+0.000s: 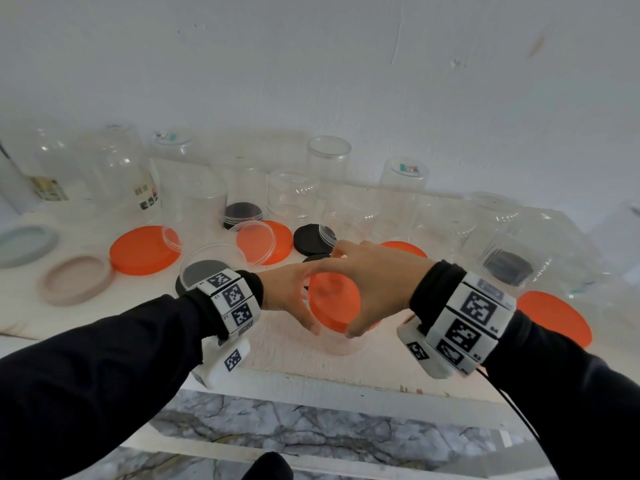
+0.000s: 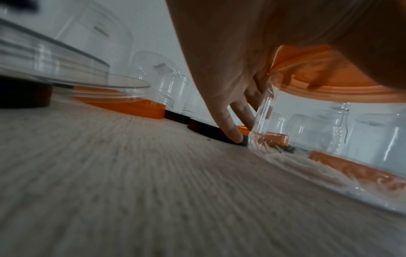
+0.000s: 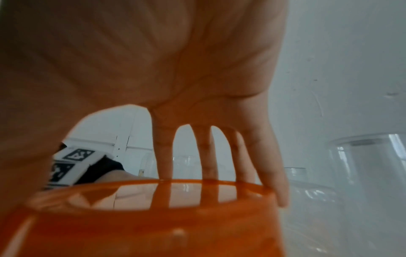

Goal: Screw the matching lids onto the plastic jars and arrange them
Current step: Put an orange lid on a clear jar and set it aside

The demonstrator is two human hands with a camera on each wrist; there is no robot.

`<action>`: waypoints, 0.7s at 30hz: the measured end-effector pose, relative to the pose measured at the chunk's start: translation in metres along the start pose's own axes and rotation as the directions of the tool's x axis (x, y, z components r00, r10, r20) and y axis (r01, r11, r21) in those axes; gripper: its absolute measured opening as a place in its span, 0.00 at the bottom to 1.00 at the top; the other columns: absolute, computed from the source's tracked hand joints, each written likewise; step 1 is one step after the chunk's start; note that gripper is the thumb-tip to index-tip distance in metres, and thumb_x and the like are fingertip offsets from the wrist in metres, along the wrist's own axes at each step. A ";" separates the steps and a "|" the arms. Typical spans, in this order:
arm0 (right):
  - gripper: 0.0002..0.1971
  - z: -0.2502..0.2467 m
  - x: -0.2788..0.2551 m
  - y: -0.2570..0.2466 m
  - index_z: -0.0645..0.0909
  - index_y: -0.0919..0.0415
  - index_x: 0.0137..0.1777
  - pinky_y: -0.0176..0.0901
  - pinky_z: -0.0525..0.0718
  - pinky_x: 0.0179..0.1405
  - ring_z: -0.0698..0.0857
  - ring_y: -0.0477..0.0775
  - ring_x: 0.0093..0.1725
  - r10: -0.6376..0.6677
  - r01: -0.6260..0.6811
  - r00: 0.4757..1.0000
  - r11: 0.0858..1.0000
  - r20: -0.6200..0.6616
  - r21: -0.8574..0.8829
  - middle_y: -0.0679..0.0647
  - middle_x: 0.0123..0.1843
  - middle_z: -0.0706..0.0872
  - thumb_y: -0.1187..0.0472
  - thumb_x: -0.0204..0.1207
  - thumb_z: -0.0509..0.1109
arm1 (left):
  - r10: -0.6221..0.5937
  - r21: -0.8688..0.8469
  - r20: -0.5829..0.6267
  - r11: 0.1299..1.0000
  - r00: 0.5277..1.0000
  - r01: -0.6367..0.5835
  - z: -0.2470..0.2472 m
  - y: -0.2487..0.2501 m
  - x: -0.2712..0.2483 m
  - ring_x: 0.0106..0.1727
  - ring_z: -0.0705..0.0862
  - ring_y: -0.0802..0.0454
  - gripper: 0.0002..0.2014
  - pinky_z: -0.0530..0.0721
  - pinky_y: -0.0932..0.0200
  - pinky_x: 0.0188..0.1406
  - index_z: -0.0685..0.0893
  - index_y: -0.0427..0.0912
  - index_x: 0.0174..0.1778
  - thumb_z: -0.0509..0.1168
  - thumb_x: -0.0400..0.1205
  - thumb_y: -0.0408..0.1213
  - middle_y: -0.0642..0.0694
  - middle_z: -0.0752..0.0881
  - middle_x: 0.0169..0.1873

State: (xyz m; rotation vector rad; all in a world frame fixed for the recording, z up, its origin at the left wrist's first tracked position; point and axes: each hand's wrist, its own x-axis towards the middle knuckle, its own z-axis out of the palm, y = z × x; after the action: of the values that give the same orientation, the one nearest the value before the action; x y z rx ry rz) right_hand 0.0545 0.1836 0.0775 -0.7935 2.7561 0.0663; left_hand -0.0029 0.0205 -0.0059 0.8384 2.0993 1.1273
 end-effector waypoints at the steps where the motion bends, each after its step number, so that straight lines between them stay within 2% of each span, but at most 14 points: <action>1: 0.44 0.001 -0.001 -0.001 0.63 0.40 0.75 0.42 0.77 0.46 0.70 0.49 0.45 0.028 -0.028 0.999 0.999 -0.025 -0.016 0.47 0.51 0.68 0.38 0.59 0.77 | 0.007 -0.016 -0.001 1.000 1.000 -0.007 0.001 0.000 0.000 0.54 0.76 0.80 0.41 0.75 0.78 0.51 0.67 0.64 0.58 0.80 0.61 0.24 0.64 0.76 0.56; 4: 0.42 0.009 -0.003 -0.005 0.69 0.48 0.72 0.40 0.73 0.39 0.72 0.50 0.40 0.135 -0.141 0.985 0.988 -0.109 -0.055 0.48 0.46 0.69 0.29 0.61 0.70 | 0.018 -0.038 -0.005 0.999 1.000 -0.018 0.005 0.002 0.000 0.56 0.75 0.79 0.43 0.75 0.77 0.54 0.67 0.63 0.60 0.81 0.60 0.26 0.63 0.76 0.59; 6: 0.43 0.015 -0.004 -0.010 0.70 0.52 0.70 0.42 0.72 0.38 0.73 0.52 0.41 0.218 -0.227 0.965 0.973 -0.148 -0.045 0.50 0.47 0.69 0.25 0.61 0.65 | 0.013 -0.029 -0.012 0.999 1.000 -0.014 0.006 0.002 0.000 0.60 0.75 0.75 0.46 0.75 0.75 0.56 0.65 0.61 0.65 0.82 0.57 0.33 0.63 0.75 0.61; 8: 0.45 0.018 -0.005 -0.013 0.68 0.52 0.71 0.44 0.73 0.39 0.75 0.54 0.45 0.281 -0.287 0.949 0.958 -0.141 -0.026 0.52 0.52 0.73 0.22 0.61 0.62 | -0.002 -0.010 -0.011 1.000 1.000 0.002 0.007 0.002 -0.001 0.62 0.74 0.71 0.48 0.74 0.74 0.56 0.62 0.58 0.68 0.81 0.56 0.36 0.64 0.74 0.61; 9: 0.46 0.019 -0.007 -0.012 0.65 0.51 0.74 0.45 0.75 0.42 0.77 0.56 0.50 0.286 -0.288 0.952 0.957 -0.106 -0.010 0.54 0.58 0.74 0.22 0.61 0.62 | -0.012 -0.004 -0.012 1.000 1.000 0.012 0.007 0.002 0.000 0.62 0.74 0.70 0.48 0.74 0.75 0.55 0.62 0.58 0.68 0.82 0.57 0.35 0.65 0.74 0.61; 10: 0.47 0.017 -0.008 -0.009 0.59 0.47 0.77 0.49 0.77 0.48 0.76 0.59 0.59 0.267 -0.266 0.962 0.964 -0.052 0.019 0.55 0.67 0.71 0.24 0.62 0.64 | -0.017 0.003 -0.017 1.000 1.000 0.017 0.007 0.001 0.000 0.62 0.74 0.68 0.47 0.74 0.76 0.54 0.62 0.58 0.67 0.83 0.58 0.33 0.65 0.74 0.60; 12: 0.46 0.009 -0.013 -0.002 0.50 0.38 0.79 0.55 0.75 0.61 0.65 0.60 0.73 0.148 -0.154 0.986 0.984 0.075 0.087 0.52 0.79 0.57 0.34 0.65 0.71 | -0.023 0.020 -0.031 1.000 0.999 0.024 0.008 0.001 0.001 0.61 0.73 0.67 0.46 0.73 0.78 0.52 0.61 0.59 0.67 0.81 0.61 0.29 0.67 0.72 0.59; 13: 0.46 0.004 -0.015 0.000 0.49 0.34 0.78 0.57 0.73 0.65 0.61 0.59 0.75 0.075 -0.088 0.989 0.991 0.128 0.105 0.47 0.80 0.52 0.42 0.67 0.75 | -0.012 0.021 -0.026 1.000 1.000 0.013 0.009 0.001 0.001 0.62 0.72 0.67 0.47 0.73 0.79 0.53 0.60 0.59 0.68 0.81 0.62 0.28 0.68 0.70 0.60; 15: 0.44 0.000 -0.015 0.004 0.52 0.30 0.76 0.56 0.73 0.66 0.62 0.59 0.71 0.004 -0.020 0.985 0.996 0.171 0.091 0.45 0.78 0.53 0.53 0.67 0.75 | -0.004 0.015 0.001 1.000 1.000 0.004 0.009 0.000 0.002 0.64 0.71 0.67 0.50 0.72 0.78 0.55 0.58 0.59 0.71 0.81 0.62 0.27 0.65 0.69 0.63; 16: 0.42 0.001 -0.014 0.004 0.54 0.29 0.76 0.54 0.74 0.63 0.63 0.59 0.68 0.021 -0.032 0.987 0.997 0.160 0.071 0.47 0.76 0.56 0.52 0.67 0.75 | -0.009 0.019 0.004 1.000 1.000 0.009 0.009 0.000 0.002 0.65 0.71 0.65 0.50 0.72 0.77 0.57 0.58 0.58 0.72 0.81 0.61 0.29 0.64 0.70 0.64; 18: 0.40 0.004 -0.010 -0.001 0.56 0.30 0.75 0.51 0.77 0.57 0.68 0.58 0.61 0.107 -0.109 0.990 0.994 0.089 0.024 0.51 0.68 0.63 0.40 0.66 0.73 | -0.006 0.028 -0.010 1.000 1.000 0.006 0.009 -0.001 0.002 0.67 0.71 0.61 0.50 0.72 0.72 0.61 0.61 0.59 0.70 0.83 0.57 0.38 0.62 0.70 0.66; 20: 0.42 0.007 -0.006 -0.008 0.60 0.39 0.76 0.47 0.77 0.47 0.74 0.58 0.55 0.221 -0.220 0.975 0.974 0.010 -0.049 0.54 0.65 0.68 0.28 0.63 0.67 | -0.006 0.029 -0.025 1.000 1.000 0.007 0.010 -0.001 0.001 0.68 0.72 0.61 0.53 0.73 0.65 0.65 0.61 0.58 0.72 0.82 0.51 0.49 0.59 0.72 0.68; 21: 0.44 0.009 -0.005 -0.010 0.60 0.43 0.77 0.46 0.76 0.45 0.76 0.59 0.56 0.259 -0.259 0.966 0.963 -0.008 -0.081 0.56 0.66 0.68 0.25 0.63 0.63 | -0.018 0.031 -0.023 0.999 1.000 0.019 0.010 -0.001 0.001 0.68 0.73 0.61 0.55 0.74 0.65 0.64 0.60 0.57 0.73 0.81 0.50 0.51 0.58 0.73 0.68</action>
State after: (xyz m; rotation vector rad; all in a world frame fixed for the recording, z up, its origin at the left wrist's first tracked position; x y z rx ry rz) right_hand 0.0657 0.1790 0.0707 -0.4456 2.8534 0.2321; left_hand 0.0036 0.0254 -0.0111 0.8222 2.1441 1.1022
